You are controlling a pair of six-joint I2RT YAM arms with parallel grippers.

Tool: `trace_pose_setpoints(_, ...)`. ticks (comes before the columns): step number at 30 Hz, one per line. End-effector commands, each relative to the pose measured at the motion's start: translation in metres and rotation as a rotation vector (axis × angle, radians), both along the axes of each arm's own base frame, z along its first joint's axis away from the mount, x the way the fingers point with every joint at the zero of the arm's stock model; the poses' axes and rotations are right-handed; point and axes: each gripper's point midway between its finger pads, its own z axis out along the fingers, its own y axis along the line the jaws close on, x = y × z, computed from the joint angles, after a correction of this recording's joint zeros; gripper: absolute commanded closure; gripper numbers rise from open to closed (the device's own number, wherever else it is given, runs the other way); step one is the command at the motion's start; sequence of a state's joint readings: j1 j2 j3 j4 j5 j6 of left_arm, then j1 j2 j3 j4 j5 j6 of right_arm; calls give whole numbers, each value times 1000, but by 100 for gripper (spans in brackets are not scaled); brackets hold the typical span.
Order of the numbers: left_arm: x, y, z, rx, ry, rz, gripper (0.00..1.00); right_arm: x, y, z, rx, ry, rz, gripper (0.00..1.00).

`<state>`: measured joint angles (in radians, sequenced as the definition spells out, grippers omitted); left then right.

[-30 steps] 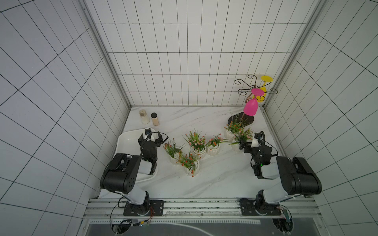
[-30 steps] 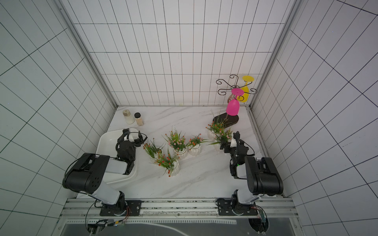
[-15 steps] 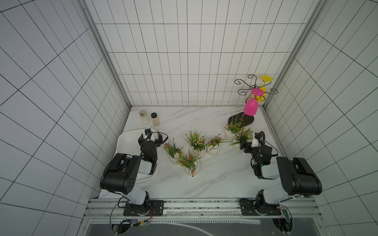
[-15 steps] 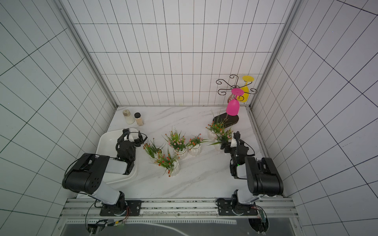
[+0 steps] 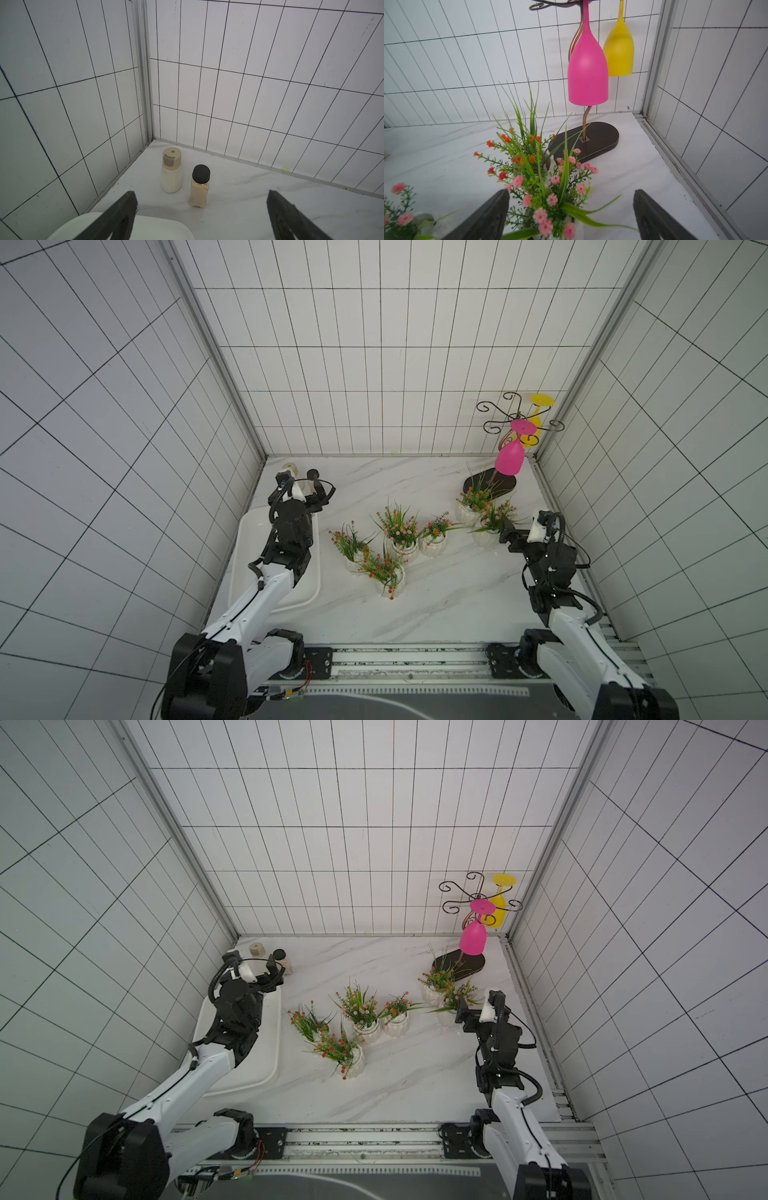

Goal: Put the potted gypsophila into the storage box
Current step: Move the storage box to the center of the board.

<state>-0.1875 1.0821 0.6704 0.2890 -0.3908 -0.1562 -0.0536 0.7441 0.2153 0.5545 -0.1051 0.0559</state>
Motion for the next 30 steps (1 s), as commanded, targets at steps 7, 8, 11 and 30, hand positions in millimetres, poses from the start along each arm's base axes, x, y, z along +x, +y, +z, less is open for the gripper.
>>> trace_pose_setpoints(7,-31,-30,-41,-131,391,-162,3,-34,62,43,46,83,341,11)
trace_pose_setpoints(8,-36,-32,-46,-134,432,-174,3,-37,67,42,52,103,359,11)
trace_pose_setpoints(11,-49,-28,-64,-129,543,-157,4,-44,80,45,63,143,406,11)
trace_pose_setpoints(30,-39,-6,-161,-111,1006,-131,55,-87,156,16,262,537,656,13)
